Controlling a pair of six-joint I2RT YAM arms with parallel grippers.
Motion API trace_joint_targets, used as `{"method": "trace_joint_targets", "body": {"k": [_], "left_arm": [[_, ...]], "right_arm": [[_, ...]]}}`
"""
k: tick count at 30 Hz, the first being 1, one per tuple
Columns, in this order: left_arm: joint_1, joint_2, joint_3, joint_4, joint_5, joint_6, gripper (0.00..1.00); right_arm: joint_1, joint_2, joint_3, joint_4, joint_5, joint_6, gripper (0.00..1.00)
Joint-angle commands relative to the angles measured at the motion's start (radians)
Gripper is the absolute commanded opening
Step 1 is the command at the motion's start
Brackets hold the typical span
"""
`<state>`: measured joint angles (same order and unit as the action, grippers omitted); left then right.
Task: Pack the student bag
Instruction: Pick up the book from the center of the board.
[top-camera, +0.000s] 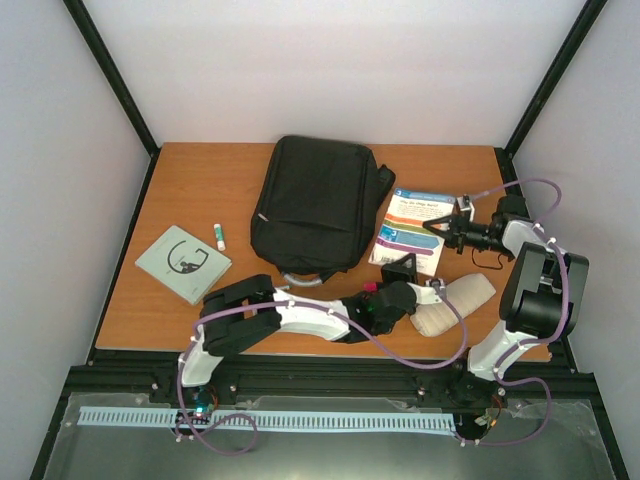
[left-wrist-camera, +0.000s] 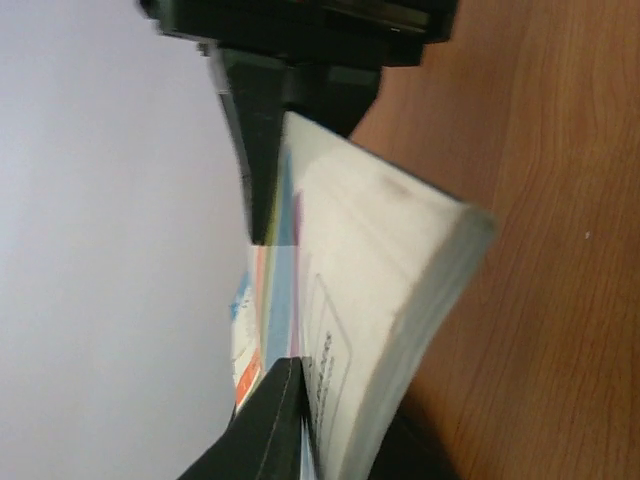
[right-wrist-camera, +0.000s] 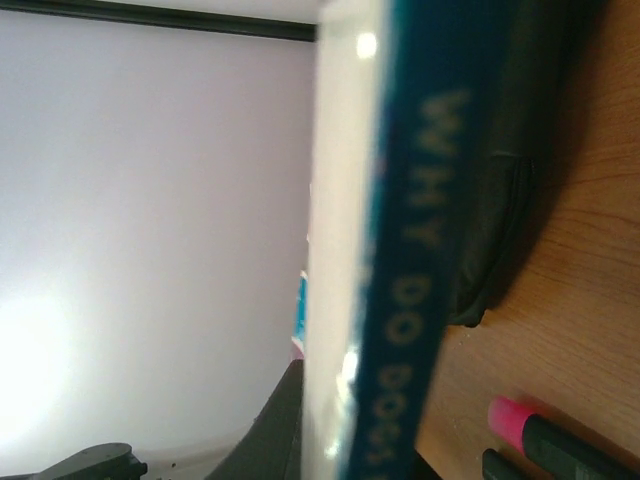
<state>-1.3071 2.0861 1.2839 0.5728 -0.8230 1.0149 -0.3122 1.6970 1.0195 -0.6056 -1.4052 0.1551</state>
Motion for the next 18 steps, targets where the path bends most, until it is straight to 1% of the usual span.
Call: {"method": "trace_joint_targets", "body": {"k": [1, 3, 5, 8, 10, 13, 15, 18], "left_arm": [[0.035, -0.132, -0.023, -0.017, -0.049, -0.139, 0.07], [0.048, -0.176, -0.029, -0.073, -0.055, -0.22, 0.03], [0.066, -0.232, -0.034, -0.152, -0.061, -0.34, 0.01], [0.105, -0.35, -0.053, -0.317, -0.043, -0.583, 0.01], [0.148, -0.439, -0.08, -0.425, -0.018, -0.746, 0.01], [0.237, -0.587, -0.119, -0.613, 0.073, -1.014, 0.01], [0.32, -0.698, -0.178, -0.685, 0.2, -1.17, 0.01], [0.438, -0.852, -0.276, -0.728, 0.387, -1.356, 0.01]], "right_arm": [[0.007, -0.033, 0.013, -0.007, -0.015, -0.051, 0.05], [0.006, -0.053, 0.024, -0.019, -0.01, -0.076, 0.18], [0.005, -0.07, 0.043, -0.048, 0.01, -0.118, 0.32], [-0.002, -0.093, 0.102, -0.142, 0.028, -0.218, 0.45], [-0.005, -0.108, 0.14, -0.222, 0.037, -0.301, 0.49], [-0.001, -0.143, 0.178, -0.271, 0.082, -0.367, 0.51], [0.017, -0.158, 0.202, -0.311, 0.135, -0.428, 0.51], [0.074, -0.182, 0.226, -0.326, 0.273, -0.488, 0.51]]}}
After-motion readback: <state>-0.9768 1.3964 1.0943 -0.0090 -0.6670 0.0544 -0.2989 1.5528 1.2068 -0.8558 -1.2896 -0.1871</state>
